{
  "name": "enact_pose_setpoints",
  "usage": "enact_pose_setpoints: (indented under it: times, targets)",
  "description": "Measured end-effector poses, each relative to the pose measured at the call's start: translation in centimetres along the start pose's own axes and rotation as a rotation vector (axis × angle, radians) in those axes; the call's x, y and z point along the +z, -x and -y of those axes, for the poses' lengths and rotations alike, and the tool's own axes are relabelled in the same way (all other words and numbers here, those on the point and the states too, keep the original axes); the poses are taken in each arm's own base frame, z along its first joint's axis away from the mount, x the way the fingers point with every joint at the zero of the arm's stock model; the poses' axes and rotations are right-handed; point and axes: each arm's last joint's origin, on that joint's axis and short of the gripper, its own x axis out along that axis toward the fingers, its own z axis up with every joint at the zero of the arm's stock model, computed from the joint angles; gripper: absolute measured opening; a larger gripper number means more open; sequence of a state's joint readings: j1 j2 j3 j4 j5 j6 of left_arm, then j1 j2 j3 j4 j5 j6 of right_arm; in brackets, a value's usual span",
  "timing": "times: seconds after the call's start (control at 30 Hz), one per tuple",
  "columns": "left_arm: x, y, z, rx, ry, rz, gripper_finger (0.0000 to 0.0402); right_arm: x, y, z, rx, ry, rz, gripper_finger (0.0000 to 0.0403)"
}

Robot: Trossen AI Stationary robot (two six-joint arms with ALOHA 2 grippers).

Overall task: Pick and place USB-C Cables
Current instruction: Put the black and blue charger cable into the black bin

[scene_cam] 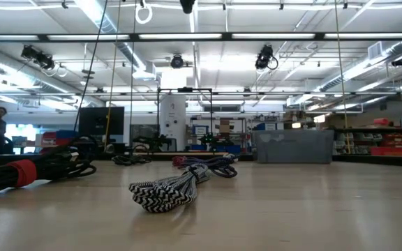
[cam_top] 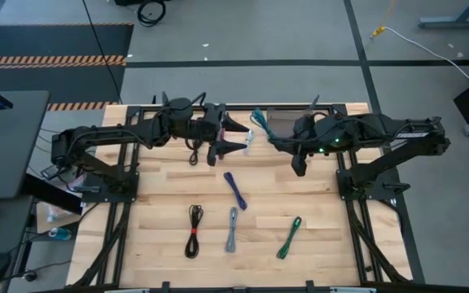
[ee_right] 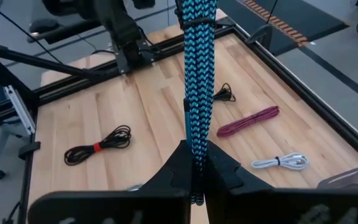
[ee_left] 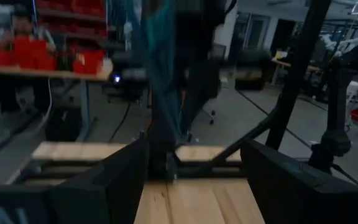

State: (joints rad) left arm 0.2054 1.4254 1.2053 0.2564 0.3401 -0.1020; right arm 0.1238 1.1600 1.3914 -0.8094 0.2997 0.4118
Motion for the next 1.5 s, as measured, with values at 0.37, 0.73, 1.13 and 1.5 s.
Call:
enact_pose_setpoints:
  times: [0.37,0.73,1.13,1.5]
  targets:
    - [0.5,0.2,-1.0,0.031,-0.029,0.053,0.0263,-0.3,-2.7,-0.9,0.009,0.014,-0.059,0.0018]
    - [1.3,0.3,-0.9,0.025,-0.062,0.143,0.0257,-0.3,-3.5,-1.1,0.004,0.005,-0.069,0.0018]
    - [1.2,0.2,-0.7,0.000,-0.040,0.128,0.0253,0.2,-3.5,-1.4,0.030,0.012,-0.015,0.0018]
    - [1.2,0.2,-0.7,0.000,-0.040,0.128,0.0222,-0.3,-5.6,-1.9,0.037,0.036,-0.074,0.0018]
